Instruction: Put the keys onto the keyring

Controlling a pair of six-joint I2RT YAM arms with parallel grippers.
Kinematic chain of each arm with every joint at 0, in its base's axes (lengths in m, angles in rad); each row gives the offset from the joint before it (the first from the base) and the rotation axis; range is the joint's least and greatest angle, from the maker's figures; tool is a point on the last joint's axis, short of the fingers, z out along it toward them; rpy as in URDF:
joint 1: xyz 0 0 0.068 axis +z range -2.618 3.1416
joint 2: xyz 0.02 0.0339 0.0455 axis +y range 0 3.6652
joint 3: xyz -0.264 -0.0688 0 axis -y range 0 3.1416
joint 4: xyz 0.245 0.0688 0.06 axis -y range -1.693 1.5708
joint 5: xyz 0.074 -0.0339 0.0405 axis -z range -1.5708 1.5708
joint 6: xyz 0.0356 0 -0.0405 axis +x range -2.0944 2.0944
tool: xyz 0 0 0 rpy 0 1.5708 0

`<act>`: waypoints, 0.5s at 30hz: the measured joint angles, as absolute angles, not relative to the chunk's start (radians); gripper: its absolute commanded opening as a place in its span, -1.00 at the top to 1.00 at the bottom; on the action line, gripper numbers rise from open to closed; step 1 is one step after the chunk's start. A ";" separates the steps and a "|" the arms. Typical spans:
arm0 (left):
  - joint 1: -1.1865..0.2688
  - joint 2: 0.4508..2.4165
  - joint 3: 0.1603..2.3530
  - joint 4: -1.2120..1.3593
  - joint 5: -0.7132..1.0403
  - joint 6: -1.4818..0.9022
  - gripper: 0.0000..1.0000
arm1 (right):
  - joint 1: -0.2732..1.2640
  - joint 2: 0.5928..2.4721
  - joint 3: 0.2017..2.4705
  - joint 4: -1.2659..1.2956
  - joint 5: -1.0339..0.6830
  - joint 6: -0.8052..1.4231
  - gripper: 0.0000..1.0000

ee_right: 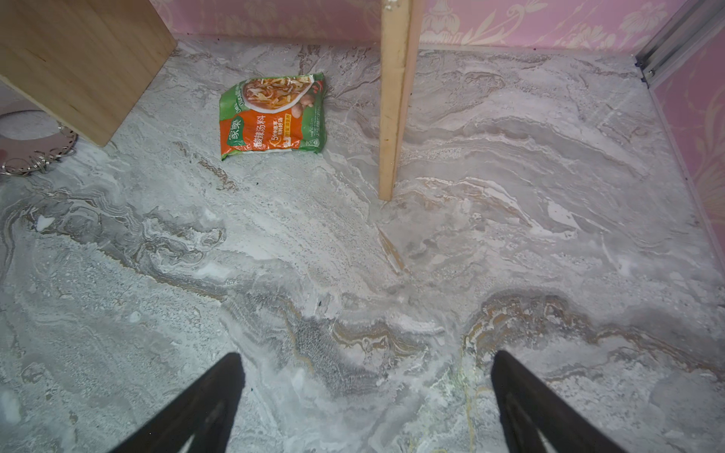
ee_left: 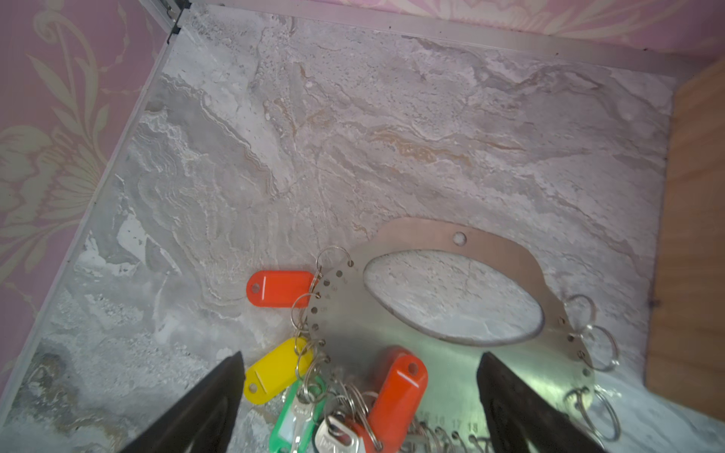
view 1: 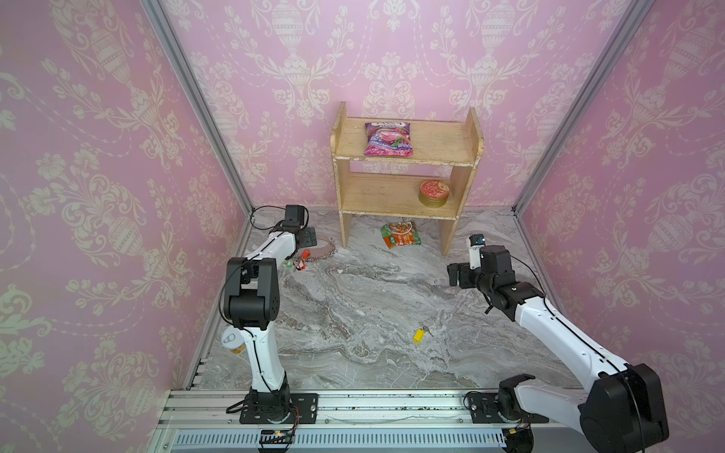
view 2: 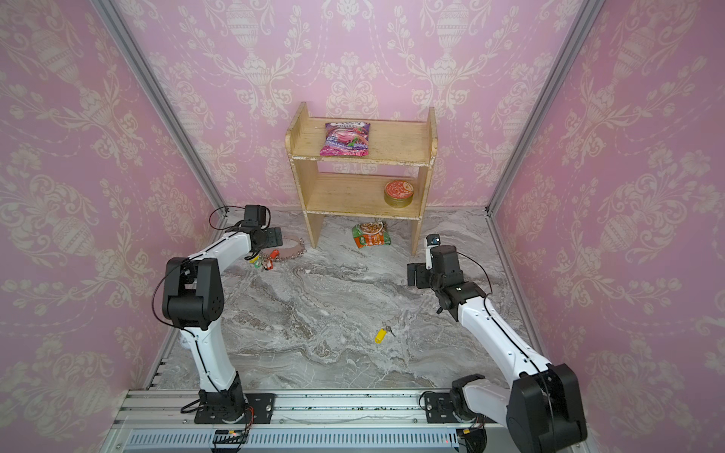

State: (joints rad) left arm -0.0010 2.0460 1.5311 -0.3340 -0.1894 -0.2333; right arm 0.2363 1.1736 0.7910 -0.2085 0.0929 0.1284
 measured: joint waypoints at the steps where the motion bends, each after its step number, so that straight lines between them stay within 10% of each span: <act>1: 0.005 2.074 1.567 -0.359 -0.190 -0.247 -0.88 | 0.239 1.174 0.793 -0.216 0.091 0.132 -1.00; 15: 0.023 2.273 1.811 -0.675 -0.188 -0.334 -0.88 | 0.256 1.172 0.826 -0.278 0.070 0.146 -0.99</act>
